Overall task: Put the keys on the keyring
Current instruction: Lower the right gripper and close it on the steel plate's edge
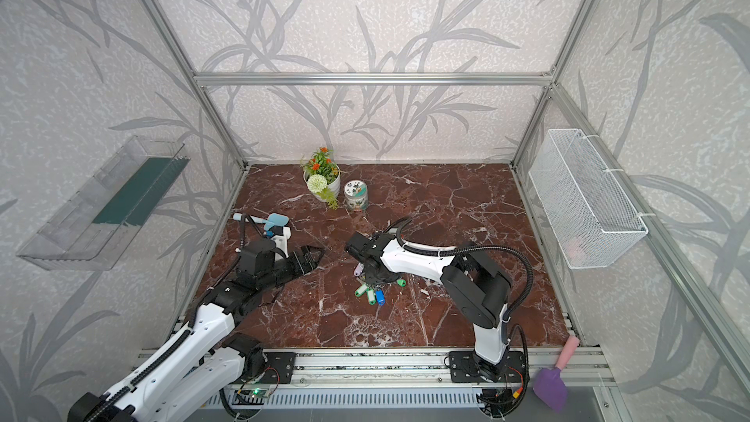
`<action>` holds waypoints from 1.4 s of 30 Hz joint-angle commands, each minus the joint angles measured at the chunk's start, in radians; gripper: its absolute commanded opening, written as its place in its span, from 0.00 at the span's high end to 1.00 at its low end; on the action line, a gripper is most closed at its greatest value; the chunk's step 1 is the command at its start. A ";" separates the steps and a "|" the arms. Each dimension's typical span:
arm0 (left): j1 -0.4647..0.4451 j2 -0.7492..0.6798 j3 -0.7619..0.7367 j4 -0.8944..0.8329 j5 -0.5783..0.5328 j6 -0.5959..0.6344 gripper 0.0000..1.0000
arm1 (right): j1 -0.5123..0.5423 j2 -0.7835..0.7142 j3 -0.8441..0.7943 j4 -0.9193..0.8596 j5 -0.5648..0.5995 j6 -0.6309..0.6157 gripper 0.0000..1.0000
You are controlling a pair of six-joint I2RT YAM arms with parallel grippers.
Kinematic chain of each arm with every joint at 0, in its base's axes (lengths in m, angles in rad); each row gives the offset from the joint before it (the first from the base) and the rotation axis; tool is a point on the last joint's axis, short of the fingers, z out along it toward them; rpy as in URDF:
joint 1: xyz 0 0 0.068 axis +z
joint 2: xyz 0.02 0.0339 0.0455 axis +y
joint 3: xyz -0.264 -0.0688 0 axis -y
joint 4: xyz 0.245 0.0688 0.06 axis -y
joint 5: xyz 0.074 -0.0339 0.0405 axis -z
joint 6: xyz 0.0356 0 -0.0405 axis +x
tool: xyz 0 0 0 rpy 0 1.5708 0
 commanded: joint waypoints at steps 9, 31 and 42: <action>-0.004 0.006 0.008 0.014 0.018 0.009 0.09 | -0.007 -0.007 -0.006 0.008 -0.022 -0.004 0.75; -0.004 -0.017 0.011 0.042 0.077 0.003 0.01 | -0.014 -0.021 -0.037 0.013 -0.019 0.000 0.86; -0.004 -0.013 0.006 0.045 0.071 0.000 0.01 | -0.014 -0.022 -0.036 -0.004 -0.003 -0.018 0.92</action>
